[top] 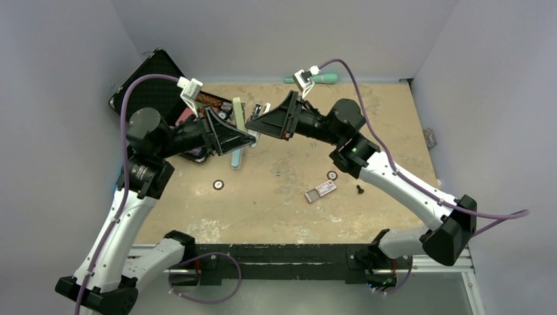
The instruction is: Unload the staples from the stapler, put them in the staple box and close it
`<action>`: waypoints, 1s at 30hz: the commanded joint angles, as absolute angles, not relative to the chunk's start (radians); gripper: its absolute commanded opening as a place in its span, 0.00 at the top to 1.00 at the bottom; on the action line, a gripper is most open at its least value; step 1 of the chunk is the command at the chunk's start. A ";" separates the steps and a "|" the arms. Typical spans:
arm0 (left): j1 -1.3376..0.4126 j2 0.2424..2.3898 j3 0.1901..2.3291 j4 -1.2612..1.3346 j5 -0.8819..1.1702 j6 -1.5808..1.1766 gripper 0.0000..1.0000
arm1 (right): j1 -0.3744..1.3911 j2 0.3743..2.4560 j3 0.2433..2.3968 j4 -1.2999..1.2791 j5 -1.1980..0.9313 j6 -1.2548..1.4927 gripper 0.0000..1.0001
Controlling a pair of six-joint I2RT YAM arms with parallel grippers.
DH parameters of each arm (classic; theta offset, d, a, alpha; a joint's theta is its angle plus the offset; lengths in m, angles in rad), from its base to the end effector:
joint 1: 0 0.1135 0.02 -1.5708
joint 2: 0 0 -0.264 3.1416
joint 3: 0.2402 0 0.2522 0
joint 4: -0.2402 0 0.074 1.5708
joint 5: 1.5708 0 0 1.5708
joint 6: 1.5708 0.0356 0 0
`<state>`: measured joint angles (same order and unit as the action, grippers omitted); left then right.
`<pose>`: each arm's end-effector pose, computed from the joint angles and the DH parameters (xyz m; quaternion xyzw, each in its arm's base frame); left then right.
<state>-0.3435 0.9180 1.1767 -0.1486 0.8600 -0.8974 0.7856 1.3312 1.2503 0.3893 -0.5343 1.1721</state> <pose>0.1583 -0.0853 0.4546 0.1329 0.6682 -0.6200 0.3892 0.2036 0.2293 0.4417 -0.0998 0.5995 0.7331 0.3052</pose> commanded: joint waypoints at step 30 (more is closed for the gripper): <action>-0.549 1.178 1.136 -0.687 0.084 -0.461 1.00 | 0.781 1.081 1.274 -0.634 0.136 0.942 0.04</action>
